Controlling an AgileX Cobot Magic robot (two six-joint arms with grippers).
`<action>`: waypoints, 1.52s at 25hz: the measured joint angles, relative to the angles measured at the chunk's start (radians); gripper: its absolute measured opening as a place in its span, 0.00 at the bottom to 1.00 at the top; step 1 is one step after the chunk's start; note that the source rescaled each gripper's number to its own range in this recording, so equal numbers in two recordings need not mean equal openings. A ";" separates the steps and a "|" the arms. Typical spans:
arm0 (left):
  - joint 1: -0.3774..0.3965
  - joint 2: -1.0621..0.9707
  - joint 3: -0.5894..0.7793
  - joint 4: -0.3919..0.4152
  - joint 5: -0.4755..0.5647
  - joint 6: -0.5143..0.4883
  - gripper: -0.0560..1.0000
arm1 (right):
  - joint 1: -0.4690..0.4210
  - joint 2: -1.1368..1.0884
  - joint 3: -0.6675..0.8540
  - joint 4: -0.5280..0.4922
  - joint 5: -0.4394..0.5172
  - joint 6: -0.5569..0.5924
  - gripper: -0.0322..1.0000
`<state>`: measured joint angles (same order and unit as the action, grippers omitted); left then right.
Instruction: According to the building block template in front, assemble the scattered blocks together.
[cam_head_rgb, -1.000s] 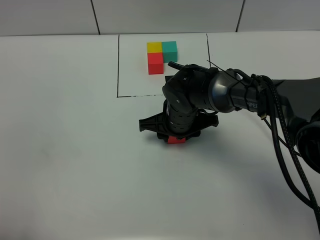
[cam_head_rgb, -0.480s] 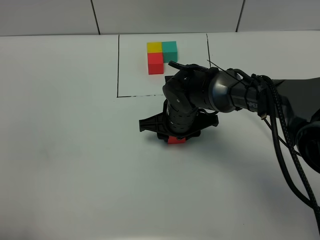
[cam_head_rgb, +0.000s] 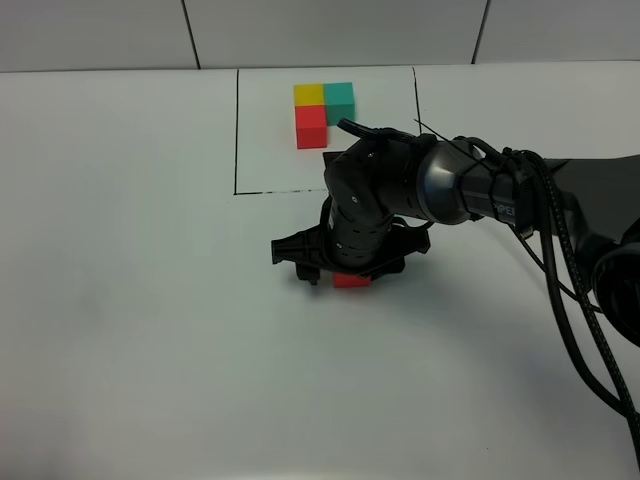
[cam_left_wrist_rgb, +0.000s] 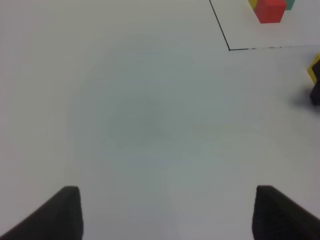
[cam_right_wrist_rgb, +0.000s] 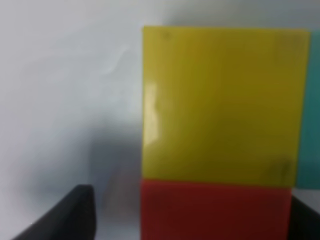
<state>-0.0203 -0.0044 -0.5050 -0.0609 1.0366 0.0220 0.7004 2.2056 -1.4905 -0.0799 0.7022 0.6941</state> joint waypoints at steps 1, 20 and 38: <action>0.000 0.000 0.000 0.000 0.000 0.000 0.63 | 0.000 -0.001 0.000 0.004 -0.002 -0.003 0.48; 0.000 0.000 0.000 0.000 0.000 0.000 0.63 | -0.008 -0.181 0.074 -0.028 0.142 -0.101 0.74; 0.000 0.000 0.000 0.000 0.000 0.000 0.63 | -0.557 -0.570 0.421 -0.018 -0.083 -0.484 0.74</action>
<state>-0.0203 -0.0044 -0.5050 -0.0609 1.0366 0.0223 0.1436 1.6359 -1.0693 -0.0984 0.6194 0.2096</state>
